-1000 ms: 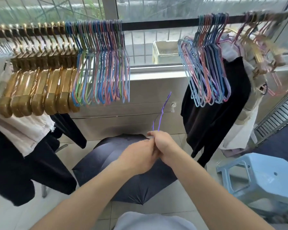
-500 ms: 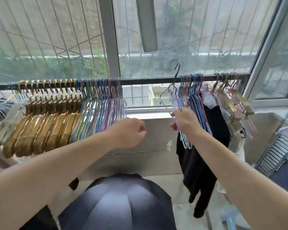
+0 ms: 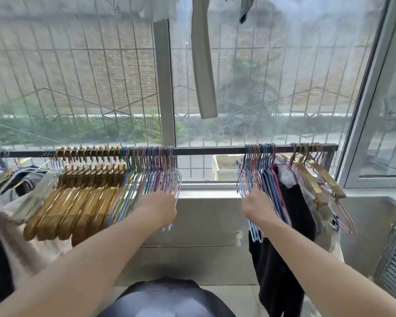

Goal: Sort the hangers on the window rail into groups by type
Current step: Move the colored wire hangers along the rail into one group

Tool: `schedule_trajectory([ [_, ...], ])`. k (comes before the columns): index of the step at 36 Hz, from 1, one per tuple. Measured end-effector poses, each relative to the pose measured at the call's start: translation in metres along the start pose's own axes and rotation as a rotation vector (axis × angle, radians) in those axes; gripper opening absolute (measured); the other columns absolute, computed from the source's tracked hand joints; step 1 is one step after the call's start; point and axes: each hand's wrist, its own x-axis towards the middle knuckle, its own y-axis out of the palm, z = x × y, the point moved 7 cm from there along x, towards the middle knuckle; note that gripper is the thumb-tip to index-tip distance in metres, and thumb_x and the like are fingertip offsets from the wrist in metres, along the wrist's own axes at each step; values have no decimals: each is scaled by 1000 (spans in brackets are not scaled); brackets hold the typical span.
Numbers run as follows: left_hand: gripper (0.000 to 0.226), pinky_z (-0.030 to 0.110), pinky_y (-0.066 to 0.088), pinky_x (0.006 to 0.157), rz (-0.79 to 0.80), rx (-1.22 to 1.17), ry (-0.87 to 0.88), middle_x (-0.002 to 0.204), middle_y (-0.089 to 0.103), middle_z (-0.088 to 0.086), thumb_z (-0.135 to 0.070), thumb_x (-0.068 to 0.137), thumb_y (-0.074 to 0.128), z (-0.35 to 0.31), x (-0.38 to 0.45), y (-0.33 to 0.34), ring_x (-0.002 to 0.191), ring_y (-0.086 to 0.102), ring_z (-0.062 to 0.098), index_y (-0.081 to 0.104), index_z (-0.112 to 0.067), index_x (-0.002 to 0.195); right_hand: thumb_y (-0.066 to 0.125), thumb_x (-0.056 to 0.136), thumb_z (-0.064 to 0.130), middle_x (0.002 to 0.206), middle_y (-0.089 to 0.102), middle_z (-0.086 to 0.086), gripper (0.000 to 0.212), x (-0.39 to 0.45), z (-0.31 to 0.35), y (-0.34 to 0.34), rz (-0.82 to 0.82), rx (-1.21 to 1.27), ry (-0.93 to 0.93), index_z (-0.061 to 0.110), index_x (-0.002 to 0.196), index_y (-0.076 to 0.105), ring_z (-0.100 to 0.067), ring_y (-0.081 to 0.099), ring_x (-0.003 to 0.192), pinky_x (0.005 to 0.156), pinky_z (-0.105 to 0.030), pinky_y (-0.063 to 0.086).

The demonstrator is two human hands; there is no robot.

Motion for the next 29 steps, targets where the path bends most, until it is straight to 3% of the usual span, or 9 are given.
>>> schedule_trajectory([
  [4,31,35,54,79,12,10,-45,101,67,1,-33,103,38,8,0,11,87,66,24,63,-18,114,45,99,13,134,51,-22,39,-3,2,-6,9,-72,-27,0,136,41,-34,60,103,84,-43,52],
  [8,35,32,49,70,-14,23,-54,92,65,-1,-44,104,38,6,-6,12,77,62,19,62,-18,109,44,98,14,137,41,-22,40,-16,12,-19,-56,-225,-84,3,135,39,-37,52,112,92,-45,48],
  [12,31,35,56,79,5,21,-68,89,62,0,-42,105,40,5,-14,17,83,65,24,59,-17,109,48,98,19,139,44,-20,43,-33,44,-6,22,-246,-173,3,138,46,-36,49,124,102,-42,43],
  [14,30,35,54,81,21,-36,-65,92,63,2,-39,105,40,5,-15,17,85,64,25,59,-16,109,49,95,17,131,58,-18,35,-38,66,12,156,-171,-204,2,125,62,-35,59,116,95,-37,50],
  [16,31,35,48,79,29,-102,-49,106,65,7,-37,105,40,5,-16,16,88,59,27,59,-15,115,50,92,14,104,70,-13,26,-46,86,31,260,-65,-216,1,101,71,-29,64,91,77,-32,52],
  [20,32,38,48,79,33,-155,6,111,66,7,-35,105,39,7,-28,15,89,58,26,59,-14,119,57,93,18,75,60,-6,19,-61,113,75,412,109,-168,5,87,69,-22,52,67,61,-27,41],
  [23,25,38,50,78,45,-190,22,101,63,3,-35,104,41,23,-38,17,89,61,25,59,-18,106,58,90,17,60,46,0,28,-71,127,101,438,127,-131,16,63,50,-16,40,55,51,-25,33],
  [26,25,37,49,75,52,-227,22,99,64,4,-33,101,44,45,-49,17,88,62,25,64,-18,102,60,90,15,59,45,-1,30,-72,133,124,454,205,-53,16,62,49,-16,40,53,50,-23,33],
  [29,24,37,53,81,49,-220,28,97,63,3,-31,101,44,67,-60,13,87,61,24,62,-17,100,57,93,8,71,48,-8,17,-78,138,141,487,385,102,17,78,57,-19,43,56,53,-27,36],
])
